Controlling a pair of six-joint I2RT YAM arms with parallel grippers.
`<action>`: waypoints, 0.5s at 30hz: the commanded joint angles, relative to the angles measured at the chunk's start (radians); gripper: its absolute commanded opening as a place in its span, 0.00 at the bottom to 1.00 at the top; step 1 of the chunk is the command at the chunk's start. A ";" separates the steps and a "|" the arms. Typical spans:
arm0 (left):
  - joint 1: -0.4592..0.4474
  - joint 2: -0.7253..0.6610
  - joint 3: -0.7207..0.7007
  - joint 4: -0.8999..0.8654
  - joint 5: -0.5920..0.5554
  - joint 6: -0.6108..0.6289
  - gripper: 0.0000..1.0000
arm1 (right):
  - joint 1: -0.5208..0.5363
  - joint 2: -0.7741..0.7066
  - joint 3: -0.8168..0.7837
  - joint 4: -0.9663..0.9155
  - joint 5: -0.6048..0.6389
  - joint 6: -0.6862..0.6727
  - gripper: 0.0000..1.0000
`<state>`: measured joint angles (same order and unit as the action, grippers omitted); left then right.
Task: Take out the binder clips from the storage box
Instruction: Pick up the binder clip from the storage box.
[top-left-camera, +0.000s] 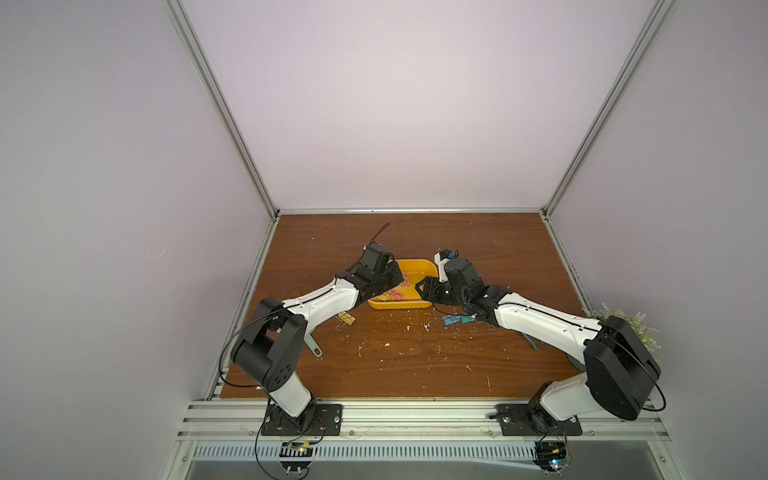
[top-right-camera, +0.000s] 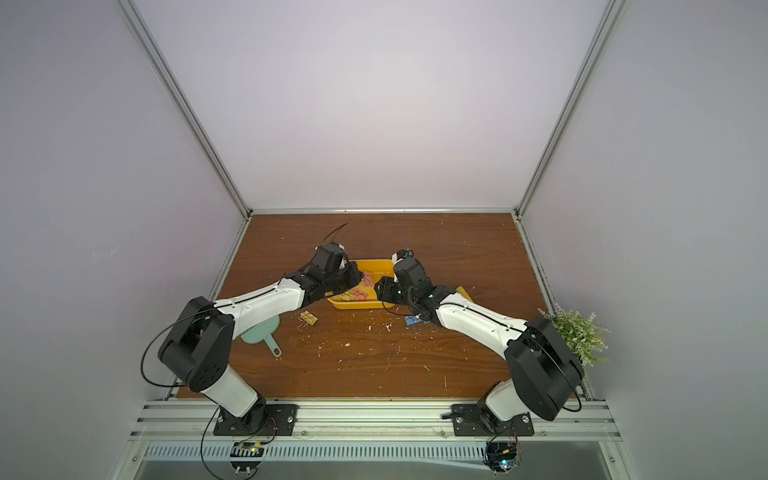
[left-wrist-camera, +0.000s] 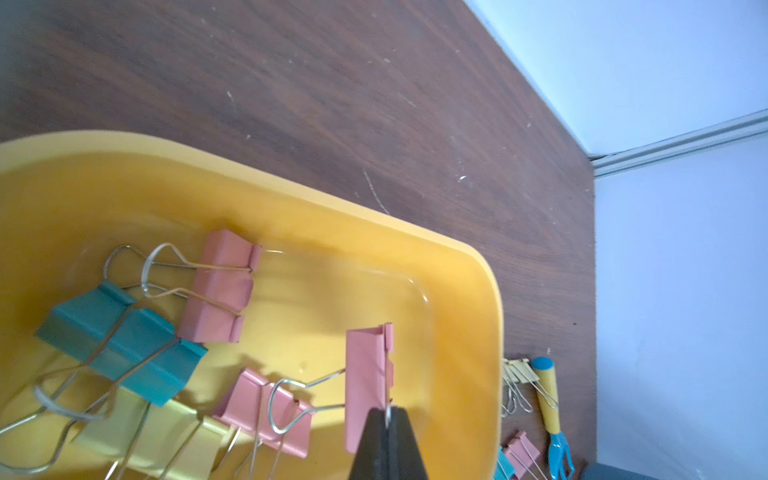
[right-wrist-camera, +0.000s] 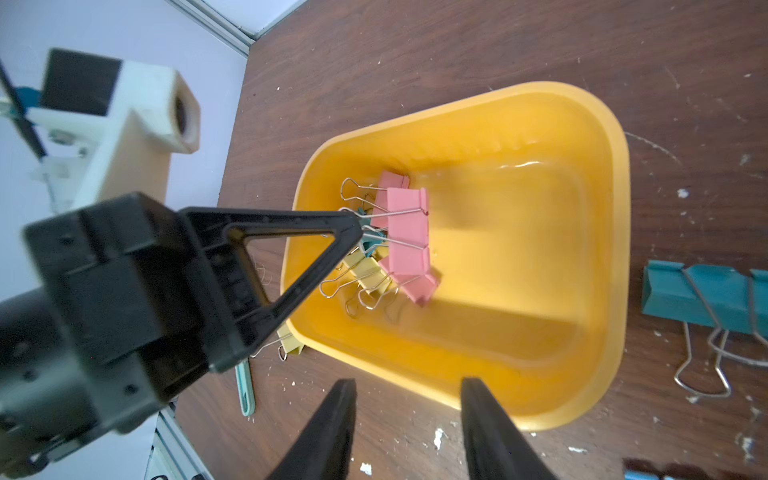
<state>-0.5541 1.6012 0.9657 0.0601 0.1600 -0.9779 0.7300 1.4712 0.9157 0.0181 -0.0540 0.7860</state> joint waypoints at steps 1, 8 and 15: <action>0.011 -0.062 -0.066 0.169 0.035 -0.032 0.00 | 0.003 -0.050 -0.017 0.031 0.024 0.004 0.48; 0.011 -0.254 -0.219 0.270 -0.059 -0.101 0.00 | 0.003 -0.081 -0.051 0.118 -0.037 0.010 0.47; 0.014 -0.572 -0.464 0.280 -0.275 -0.212 0.00 | 0.038 -0.100 -0.066 0.175 -0.059 0.001 0.46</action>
<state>-0.5537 1.1187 0.5735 0.3107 0.0143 -1.1191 0.7464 1.4075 0.8471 0.1310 -0.0925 0.7864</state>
